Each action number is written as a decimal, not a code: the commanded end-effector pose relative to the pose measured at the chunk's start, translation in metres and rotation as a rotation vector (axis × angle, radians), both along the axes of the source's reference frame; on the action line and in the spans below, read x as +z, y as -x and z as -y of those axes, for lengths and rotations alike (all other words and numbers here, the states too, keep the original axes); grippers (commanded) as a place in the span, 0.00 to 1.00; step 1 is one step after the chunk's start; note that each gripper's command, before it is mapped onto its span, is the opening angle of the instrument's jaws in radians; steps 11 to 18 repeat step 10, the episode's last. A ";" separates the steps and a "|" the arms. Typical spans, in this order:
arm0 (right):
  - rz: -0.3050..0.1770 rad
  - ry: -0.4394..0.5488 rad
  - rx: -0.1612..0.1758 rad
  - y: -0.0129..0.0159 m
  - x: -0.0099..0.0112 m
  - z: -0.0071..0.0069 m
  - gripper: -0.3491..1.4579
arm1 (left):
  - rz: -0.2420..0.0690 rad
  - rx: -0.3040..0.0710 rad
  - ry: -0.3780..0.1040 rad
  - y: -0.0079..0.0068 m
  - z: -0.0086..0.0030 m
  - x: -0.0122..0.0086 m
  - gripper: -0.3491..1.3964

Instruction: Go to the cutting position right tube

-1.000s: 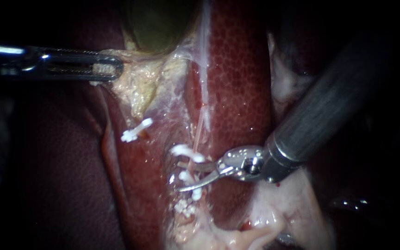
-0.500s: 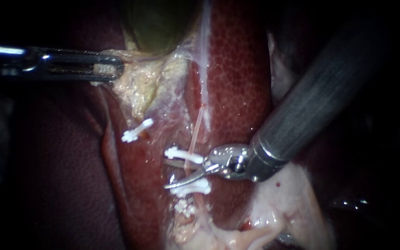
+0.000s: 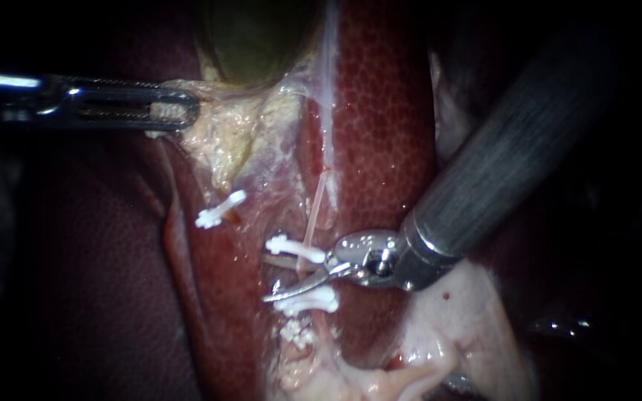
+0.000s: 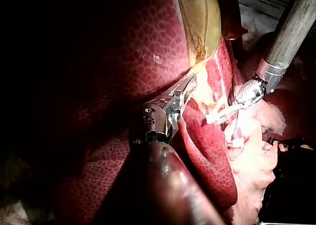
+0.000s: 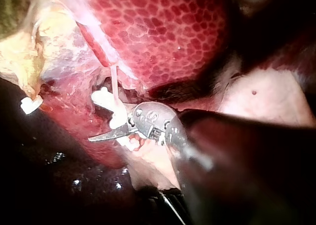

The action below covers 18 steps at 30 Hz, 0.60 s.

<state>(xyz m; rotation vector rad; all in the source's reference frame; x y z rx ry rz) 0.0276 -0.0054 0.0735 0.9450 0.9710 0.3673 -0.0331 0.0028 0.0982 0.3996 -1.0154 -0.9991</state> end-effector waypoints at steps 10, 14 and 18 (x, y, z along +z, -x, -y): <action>-0.001 0.001 -0.001 0.0001 0.0000 0.0000 0.99 | 0.000 0.000 0.000 0.0000 0.0000 0.0000 0.00; -0.001 0.001 -0.001 0.0001 0.0000 0.0000 0.99 | 0.000 0.000 0.000 0.0000 0.0000 0.0000 0.00; -0.001 0.001 -0.001 0.0001 0.0000 0.0000 0.99 | 0.000 0.000 0.000 0.0000 0.0000 0.0000 0.00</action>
